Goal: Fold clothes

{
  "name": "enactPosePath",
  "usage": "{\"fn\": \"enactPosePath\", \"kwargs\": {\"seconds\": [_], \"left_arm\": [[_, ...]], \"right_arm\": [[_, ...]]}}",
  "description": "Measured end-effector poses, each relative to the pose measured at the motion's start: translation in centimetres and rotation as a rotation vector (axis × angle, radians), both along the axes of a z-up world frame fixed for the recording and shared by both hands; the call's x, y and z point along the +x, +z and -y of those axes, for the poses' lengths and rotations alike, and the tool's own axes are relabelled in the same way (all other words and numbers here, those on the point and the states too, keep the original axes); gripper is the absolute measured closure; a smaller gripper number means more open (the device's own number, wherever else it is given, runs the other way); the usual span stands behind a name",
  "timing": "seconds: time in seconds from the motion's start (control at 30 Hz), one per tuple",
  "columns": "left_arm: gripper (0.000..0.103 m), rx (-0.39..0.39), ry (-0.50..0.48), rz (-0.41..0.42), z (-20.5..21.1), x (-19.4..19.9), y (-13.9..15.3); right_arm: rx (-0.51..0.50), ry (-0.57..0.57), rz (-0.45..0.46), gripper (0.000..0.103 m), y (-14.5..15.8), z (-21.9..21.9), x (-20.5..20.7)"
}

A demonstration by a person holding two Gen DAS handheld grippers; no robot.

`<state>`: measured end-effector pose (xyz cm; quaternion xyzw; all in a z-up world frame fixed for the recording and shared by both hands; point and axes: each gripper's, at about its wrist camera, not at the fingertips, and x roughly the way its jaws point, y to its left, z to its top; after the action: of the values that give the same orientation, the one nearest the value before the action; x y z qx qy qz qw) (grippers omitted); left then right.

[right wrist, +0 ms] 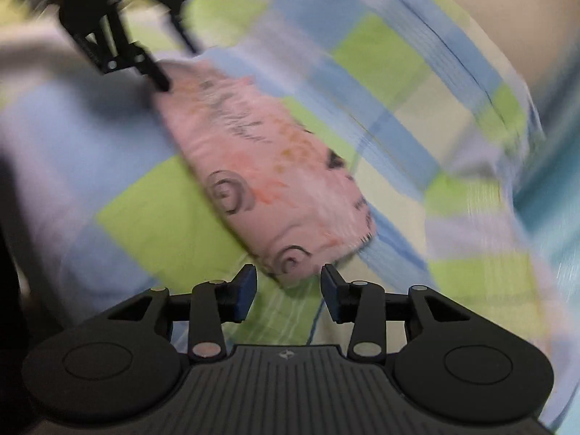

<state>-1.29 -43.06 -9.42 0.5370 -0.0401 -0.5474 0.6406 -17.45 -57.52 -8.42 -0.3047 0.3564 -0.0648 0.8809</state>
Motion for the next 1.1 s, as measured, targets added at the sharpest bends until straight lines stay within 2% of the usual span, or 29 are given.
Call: {"fn": "enactPosePath", "kwargs": {"seconds": [0.07, 0.13, 0.17, 0.2, 0.23, 0.27, 0.4, 0.47, 0.53, 0.57, 0.6, 0.63, 0.7, 0.73, 0.8, 0.87, 0.93, 0.97, 1.0, 1.1], "left_arm": [[0.06, -0.003, -0.006, 0.026, 0.6, -0.2, -0.5], [0.066, 0.009, -0.02, 0.072, 1.3, -0.5, -1.0], [0.08, 0.021, -0.031, 0.099, 1.7, -0.7, -1.3], [0.101, 0.038, -0.039, 0.113, 1.9, -0.7, -1.6], [0.102, 0.048, -0.032, 0.138, 1.8, -0.6, -1.9], [0.103, 0.059, -0.026, 0.163, 1.6, -0.4, -2.1], [0.103, 0.034, 0.05, 0.081, 0.4, 1.4, -1.4], [0.099, 0.014, 0.077, 0.054, -0.1, 1.7, -0.7], [0.083, -0.014, 0.071, 0.029, -0.8, 0.9, 0.2], [0.064, -0.025, 0.06, 0.023, -1.1, 0.4, 0.5], [0.053, -0.035, 0.048, 0.016, -1.4, -0.1, 0.8], [0.052, -0.025, 0.033, 0.03, -1.4, -0.7, 0.5], [0.052, -0.006, 0.003, 0.058, -1.3, -1.7, -0.1], [0.053, 0.004, -0.006, 0.083, -1.2, -2.0, -0.7], [0.058, 0.024, -0.026, 0.133, -1.0, -2.6, -1.8], [0.059, 0.031, -0.057, 0.225, -0.4, -3.0, -2.8], [0.071, 0.059, -0.082, 0.317, 0.8, -2.9, -3.7], [0.088, 0.081, -0.087, 0.34, 1.0, -2.8, -4.1], [0.096, 0.102, -0.091, 0.362, 1.3, -2.7, -4.5], [0.098, 0.087, -0.085, 0.321, 1.5, -2.1, -4.2]], "right_arm": [[-0.082, 0.039, -0.004, 0.062, -0.9, -0.9, 0.7], [-0.162, 0.07, -0.017, 0.062, -1.9, -1.5, 1.5], [-0.21, 0.079, -0.036, 0.062, -2.5, -1.7, 2.2], [-0.261, 0.087, -0.065, 0.064, -3.2, -1.8, 2.9], [-0.289, 0.093, -0.078, 0.068, -3.5, -1.8, 3.3], [-0.297, 0.084, -0.083, 0.08, -3.5, -1.6, 3.6], [-0.206, -0.004, -0.108, 0.09, -2.8, 1.1, 3.2], [-0.211, -0.055, -0.136, 0.101, -3.3, 2.2, 2.6], [-0.169, -0.084, -0.132, 0.101, -3.2, 2.9, 1.9], [-0.161, -0.092, -0.12, 0.101, -3.0, 2.8, 1.6], [-0.169, -0.094, -0.109, 0.098, -2.9, 2.7, 1.3], [-0.182, -0.091, -0.096, 0.093, -2.6, 2.2, 1.0], [-0.206, -0.072, -0.07, 0.065, -2.3, 1.4, 0.8], [-0.216, -0.062, -0.06, 0.06, -2.2, 0.9, 0.7], [-0.226, -0.04, -0.064, 0.059, -2.4, 0.2, 1.2], [-0.23, -0.035, -0.062, 0.059, -2.6, -0.1, 1.4], [-0.232, -0.032, -0.07, 0.059, -2.8, -0.1, 1.8], [-0.246, -0.028, -0.075, 0.059, -3.1, -0.1, 2.0], [-0.259, -0.02, -0.079, 0.059, -3.2, -0.3, 2.0], [-0.314, 0.019, -0.085, 0.06, -3.7, -0.6, 2.7]]}}
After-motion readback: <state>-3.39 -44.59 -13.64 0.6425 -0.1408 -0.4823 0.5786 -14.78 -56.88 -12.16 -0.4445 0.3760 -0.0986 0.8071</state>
